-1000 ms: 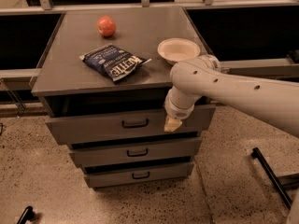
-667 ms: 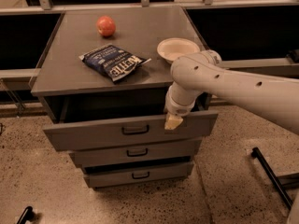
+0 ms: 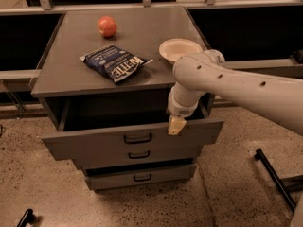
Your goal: Open top drawer
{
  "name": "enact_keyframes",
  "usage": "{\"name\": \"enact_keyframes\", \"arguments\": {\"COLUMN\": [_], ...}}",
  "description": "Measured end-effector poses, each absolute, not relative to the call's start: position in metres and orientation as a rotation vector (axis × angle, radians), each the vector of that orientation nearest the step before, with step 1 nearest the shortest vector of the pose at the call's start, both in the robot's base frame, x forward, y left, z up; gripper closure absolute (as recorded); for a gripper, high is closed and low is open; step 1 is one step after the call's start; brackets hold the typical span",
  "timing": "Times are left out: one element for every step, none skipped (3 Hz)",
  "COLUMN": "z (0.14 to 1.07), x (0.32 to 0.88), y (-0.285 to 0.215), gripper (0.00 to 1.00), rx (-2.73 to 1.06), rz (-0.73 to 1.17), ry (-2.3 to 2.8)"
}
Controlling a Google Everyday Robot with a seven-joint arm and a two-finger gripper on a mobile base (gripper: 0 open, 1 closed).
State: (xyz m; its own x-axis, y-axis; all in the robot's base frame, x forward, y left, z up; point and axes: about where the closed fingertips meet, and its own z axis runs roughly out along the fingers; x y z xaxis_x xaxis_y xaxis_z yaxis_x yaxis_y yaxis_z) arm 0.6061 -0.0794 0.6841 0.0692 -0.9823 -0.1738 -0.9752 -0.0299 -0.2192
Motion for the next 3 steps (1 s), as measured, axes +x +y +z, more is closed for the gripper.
{"name": "enact_keyframes", "arguments": {"z": [0.684, 0.678, 0.671], "x": [0.606, 0.603, 0.587], "y": [-0.079, -0.078, -0.079], "gripper": [0.11, 0.05, 0.27], "rx": [-2.072, -2.115, -2.188], "rz": [-0.037, -0.031, 0.008], "ry": [1.97, 1.981, 1.988]}}
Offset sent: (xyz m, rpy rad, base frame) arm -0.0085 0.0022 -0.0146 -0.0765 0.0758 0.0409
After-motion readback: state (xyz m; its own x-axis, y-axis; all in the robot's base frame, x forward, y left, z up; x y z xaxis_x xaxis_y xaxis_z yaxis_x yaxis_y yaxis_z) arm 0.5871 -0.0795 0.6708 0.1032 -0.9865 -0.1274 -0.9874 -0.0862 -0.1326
